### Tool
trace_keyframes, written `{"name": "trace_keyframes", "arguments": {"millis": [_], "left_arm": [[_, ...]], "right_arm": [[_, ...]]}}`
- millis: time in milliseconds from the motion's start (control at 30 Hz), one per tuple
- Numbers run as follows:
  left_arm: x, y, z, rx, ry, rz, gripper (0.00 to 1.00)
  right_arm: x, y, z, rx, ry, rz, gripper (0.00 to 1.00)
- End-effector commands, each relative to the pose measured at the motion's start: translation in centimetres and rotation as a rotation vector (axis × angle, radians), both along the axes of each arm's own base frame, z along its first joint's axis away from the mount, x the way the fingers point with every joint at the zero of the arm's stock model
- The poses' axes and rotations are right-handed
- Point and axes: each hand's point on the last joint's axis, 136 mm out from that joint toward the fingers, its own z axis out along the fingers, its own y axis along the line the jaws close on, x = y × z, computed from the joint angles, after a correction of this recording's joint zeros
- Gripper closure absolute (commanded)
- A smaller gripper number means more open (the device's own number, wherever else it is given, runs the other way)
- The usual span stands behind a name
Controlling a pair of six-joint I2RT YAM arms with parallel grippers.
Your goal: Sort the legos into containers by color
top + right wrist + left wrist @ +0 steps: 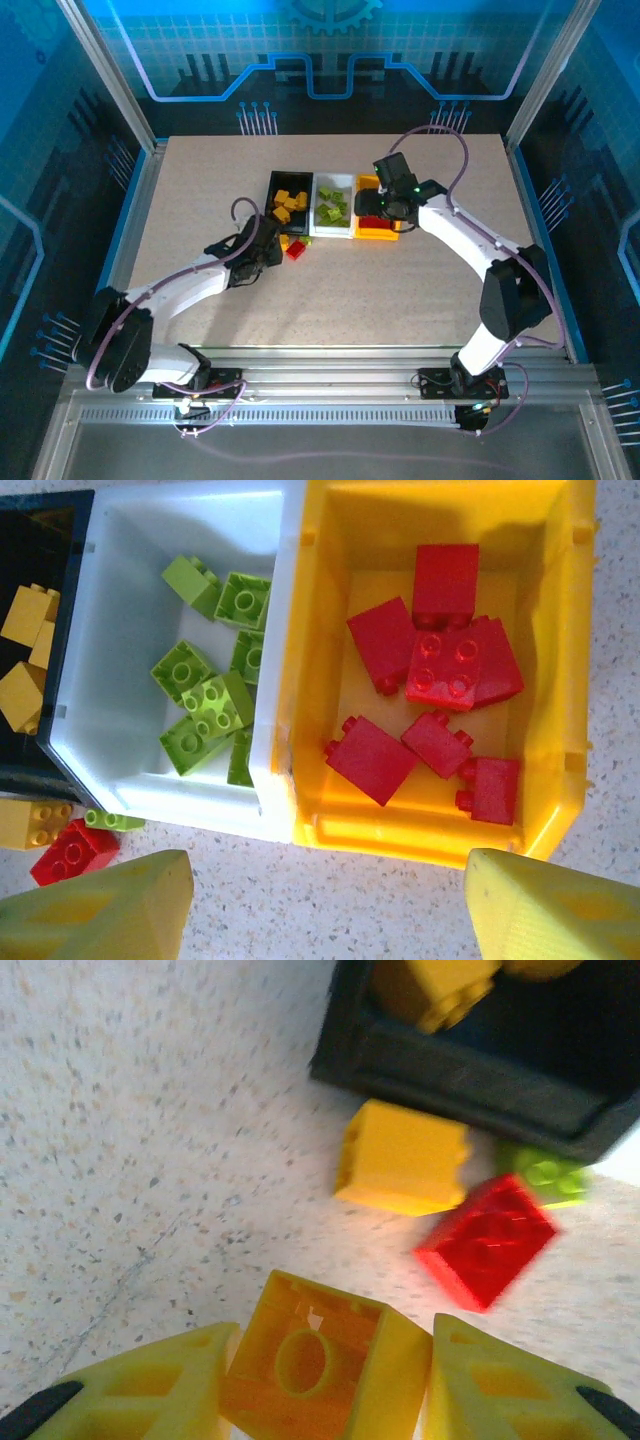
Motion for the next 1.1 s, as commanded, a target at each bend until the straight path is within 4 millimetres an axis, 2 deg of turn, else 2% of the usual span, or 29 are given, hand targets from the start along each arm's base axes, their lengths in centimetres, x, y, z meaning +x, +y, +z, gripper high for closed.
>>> {"name": "trace_keyframes", "arguments": {"millis": [0, 233, 367, 433, 500, 567, 633, 800, 967, 1067], "left_arm": [[2.5, -0.6, 2.2, -0.005, -0.022, 0.004, 0.65], [12.0, -2.3, 1.7, 0.005, -0.033, 0.033, 0.66], [14.9, -2.1, 0.4, 0.022, -0.002, 0.056, 0.65], [15.6, -2.1, 0.2, 0.023, 0.004, 0.057, 0.58], [15.7, -2.5, 0.6, 0.008, 0.001, 0.044, 0.4], [15.1, -3.1, 1.8, -0.027, -0.022, 0.027, 0.24], [14.1, -3.6, 3.0, -0.048, -0.051, 0.01, 0.2], [9.5, -4.2, 3.8, -0.087, -0.063, -0.03, 0.14], [4.2, -3.1, 1.1, -0.071, -0.012, -0.046, 0.12], [2.5, -1.9, -0.8, -0.003, 0.017, -0.05, 0.13]], "right_arm": [[-0.3, -0.3, 0.7, 0.038, -0.019, -0.017, 0.27], [-1.3, -0.9, -0.5, 0.023, 0.01, -0.019, 0.27], [-1.8, -1.1, -0.4, 0.028, 0.008, -0.018, 0.27], [-1.9, -1.1, -0.3, 0.034, 0.007, -0.015, 0.26], [-1.9, -1.0, -0.1, 0.04, 0.004, -0.012, 0.26], [-2.0, -0.9, 0.1, 0.044, -0.002, -0.011, 0.26], [-2.0, -1.0, 0.2, 0.046, -0.005, -0.013, 0.26], [-1.9, -0.9, 0.4, 0.055, -0.011, -0.013, 0.26], [-2.1, -0.8, -0.1, 0.067, -0.002, -0.012, 0.26], [-2.3, -0.6, -0.6, 0.077, 0.006, -0.01, 0.26]]}}
